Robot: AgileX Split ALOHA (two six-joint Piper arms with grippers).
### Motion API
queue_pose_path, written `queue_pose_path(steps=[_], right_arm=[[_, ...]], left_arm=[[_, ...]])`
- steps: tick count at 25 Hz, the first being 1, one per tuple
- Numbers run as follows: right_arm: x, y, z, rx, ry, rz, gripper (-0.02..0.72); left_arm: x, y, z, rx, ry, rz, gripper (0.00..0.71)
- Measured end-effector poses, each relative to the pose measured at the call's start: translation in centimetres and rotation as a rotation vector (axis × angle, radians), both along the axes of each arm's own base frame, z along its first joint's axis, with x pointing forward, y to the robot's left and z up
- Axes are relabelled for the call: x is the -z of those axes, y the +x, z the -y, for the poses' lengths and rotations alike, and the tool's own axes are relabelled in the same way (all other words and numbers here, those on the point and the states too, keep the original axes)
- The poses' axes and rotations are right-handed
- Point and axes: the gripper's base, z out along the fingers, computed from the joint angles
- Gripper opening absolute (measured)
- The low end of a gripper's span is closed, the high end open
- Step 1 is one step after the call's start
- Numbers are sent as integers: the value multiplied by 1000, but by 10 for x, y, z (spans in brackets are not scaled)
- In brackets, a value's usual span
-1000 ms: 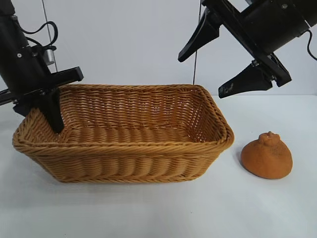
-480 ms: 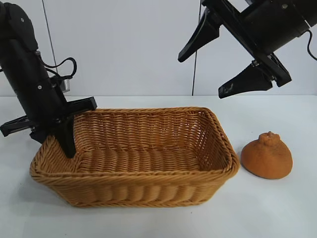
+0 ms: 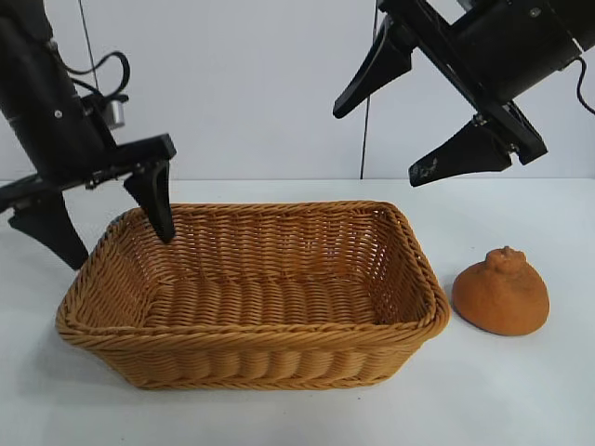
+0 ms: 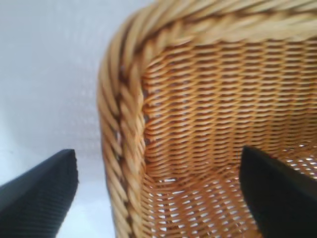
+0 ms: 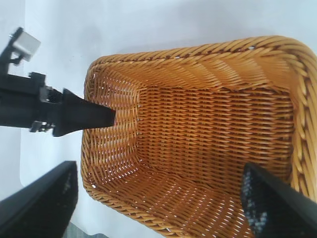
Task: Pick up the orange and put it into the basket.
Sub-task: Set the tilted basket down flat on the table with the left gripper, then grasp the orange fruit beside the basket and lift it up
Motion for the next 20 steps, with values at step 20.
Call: queue_pose_path(steps=[20], right_arm=[[1,-1,1,-10,-13,0,610]], left_arm=[[-76,-4,-92,-75,212,89,641]])
